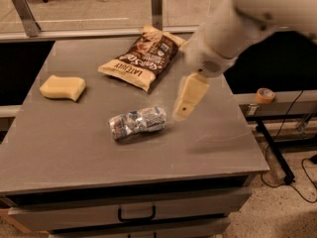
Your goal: Knock redbull can over
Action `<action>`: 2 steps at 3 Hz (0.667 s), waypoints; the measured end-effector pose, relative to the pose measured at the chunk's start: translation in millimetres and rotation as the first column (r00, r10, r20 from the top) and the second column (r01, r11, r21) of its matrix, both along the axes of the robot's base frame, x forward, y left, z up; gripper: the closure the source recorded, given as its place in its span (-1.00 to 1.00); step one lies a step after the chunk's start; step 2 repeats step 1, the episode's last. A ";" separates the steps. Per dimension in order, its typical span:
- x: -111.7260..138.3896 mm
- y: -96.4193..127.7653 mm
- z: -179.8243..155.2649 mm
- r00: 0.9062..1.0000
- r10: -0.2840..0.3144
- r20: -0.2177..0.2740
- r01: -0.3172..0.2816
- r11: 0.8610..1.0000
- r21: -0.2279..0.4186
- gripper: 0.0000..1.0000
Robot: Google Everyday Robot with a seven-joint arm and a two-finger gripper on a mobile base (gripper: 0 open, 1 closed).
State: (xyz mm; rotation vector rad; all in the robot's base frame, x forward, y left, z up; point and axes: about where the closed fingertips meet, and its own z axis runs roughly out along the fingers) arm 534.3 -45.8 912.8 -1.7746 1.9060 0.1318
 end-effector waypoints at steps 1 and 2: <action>-6.9 -20.4 14.4 0.997 -0.077 -0.009 0.078 0.992 0.102 -1.00; -6.9 -20.4 14.4 0.997 -0.077 -0.009 0.078 0.992 0.102 -1.00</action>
Offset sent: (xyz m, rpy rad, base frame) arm 0.0000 0.0000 0.0000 0.0000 0.0000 0.0000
